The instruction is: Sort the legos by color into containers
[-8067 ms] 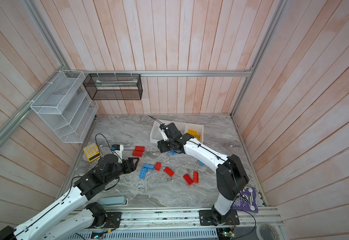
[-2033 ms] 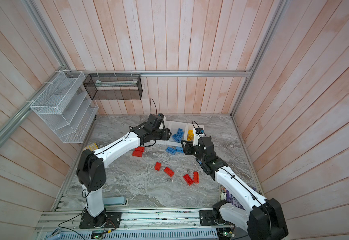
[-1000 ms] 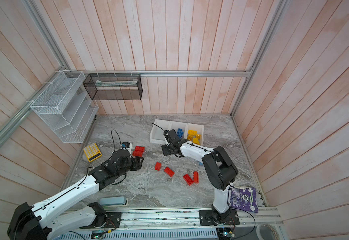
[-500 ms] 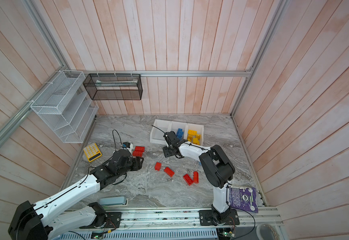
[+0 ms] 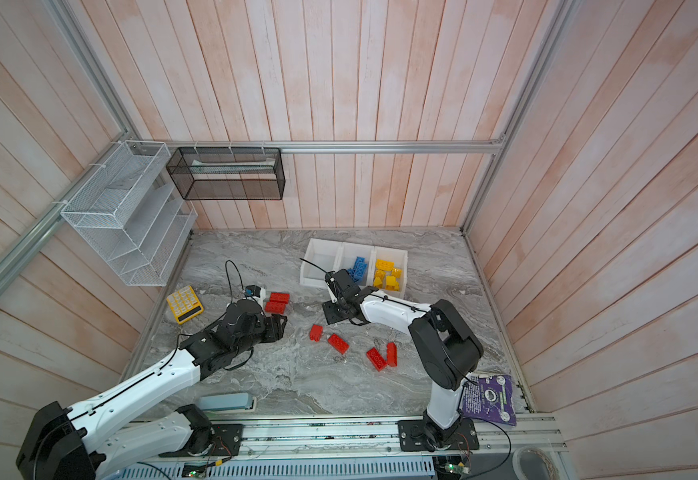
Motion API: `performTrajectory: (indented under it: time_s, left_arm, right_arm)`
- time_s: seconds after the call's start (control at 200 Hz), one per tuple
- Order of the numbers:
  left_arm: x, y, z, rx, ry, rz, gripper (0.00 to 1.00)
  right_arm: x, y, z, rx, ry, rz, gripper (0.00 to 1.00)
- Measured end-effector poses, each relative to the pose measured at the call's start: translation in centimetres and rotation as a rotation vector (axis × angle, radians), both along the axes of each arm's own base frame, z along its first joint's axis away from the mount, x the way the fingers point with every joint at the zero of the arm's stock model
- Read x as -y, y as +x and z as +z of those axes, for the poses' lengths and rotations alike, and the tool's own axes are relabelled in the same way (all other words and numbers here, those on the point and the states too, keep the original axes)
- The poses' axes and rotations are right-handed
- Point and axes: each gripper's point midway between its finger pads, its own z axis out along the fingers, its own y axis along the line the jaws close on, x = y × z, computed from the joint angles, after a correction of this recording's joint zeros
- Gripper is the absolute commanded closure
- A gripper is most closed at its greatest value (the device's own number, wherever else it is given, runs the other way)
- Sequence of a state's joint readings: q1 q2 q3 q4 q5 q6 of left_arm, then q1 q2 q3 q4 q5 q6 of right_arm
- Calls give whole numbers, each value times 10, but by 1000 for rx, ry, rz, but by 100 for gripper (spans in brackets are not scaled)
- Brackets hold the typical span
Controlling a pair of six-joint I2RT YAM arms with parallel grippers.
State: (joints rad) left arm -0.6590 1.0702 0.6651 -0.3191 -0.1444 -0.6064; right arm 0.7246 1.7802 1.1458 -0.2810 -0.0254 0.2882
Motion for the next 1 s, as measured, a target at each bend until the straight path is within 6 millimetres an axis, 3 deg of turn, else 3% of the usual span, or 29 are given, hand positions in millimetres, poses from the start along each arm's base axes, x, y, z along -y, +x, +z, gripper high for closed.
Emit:
performTrajectory:
  time_s: [0.175,0.31,0.66,1.0]
  left_arm:
    - [0,0,1,2,0,2,36]
    - [-2,-1,2,9,-2,5,35]
    - [-4,-1,-4,-3,11,11,35]
    - [-4,0,-6,-8,15,12,35]
  right_arm:
    - [-9,9,25,41,33,9,37]
    - [-8,13,31,65,11,19,33]
    - [13,16,-18,4,-142,-16,33]
    - [19,19,-26,-13,-155,-24,43]
